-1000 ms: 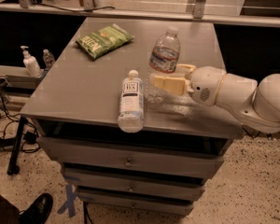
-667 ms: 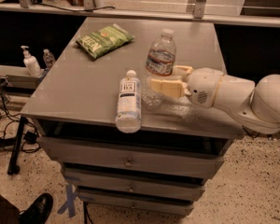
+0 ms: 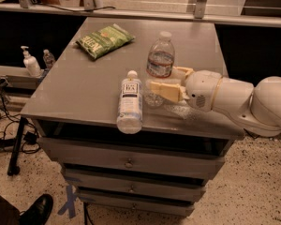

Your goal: Move water bottle near blue plastic bottle

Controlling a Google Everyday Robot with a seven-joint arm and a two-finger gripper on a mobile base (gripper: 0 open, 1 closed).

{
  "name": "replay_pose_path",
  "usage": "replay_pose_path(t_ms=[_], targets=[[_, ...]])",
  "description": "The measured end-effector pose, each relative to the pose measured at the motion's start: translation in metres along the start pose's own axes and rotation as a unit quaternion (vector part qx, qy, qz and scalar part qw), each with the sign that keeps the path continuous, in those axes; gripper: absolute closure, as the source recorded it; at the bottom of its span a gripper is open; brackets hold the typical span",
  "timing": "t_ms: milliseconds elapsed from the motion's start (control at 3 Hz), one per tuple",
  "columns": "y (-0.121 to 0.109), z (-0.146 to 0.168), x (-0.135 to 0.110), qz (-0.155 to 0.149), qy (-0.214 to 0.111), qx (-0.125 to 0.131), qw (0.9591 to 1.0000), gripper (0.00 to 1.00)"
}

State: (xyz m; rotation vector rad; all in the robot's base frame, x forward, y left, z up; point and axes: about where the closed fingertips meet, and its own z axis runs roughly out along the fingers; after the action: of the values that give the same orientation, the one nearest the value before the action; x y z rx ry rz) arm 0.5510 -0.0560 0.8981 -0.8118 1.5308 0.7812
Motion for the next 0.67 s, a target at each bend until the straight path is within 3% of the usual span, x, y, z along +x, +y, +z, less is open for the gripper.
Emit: replay_pose_path(t_ms=[333, 667], targets=[[0.0014, -0.0006, 0.0013, -0.006, 0.002, 0.002, 1.0000, 0.00], [0.0019, -0.0014, 0.0016, -0.008, 0.002, 0.003, 1.0000, 0.00]])
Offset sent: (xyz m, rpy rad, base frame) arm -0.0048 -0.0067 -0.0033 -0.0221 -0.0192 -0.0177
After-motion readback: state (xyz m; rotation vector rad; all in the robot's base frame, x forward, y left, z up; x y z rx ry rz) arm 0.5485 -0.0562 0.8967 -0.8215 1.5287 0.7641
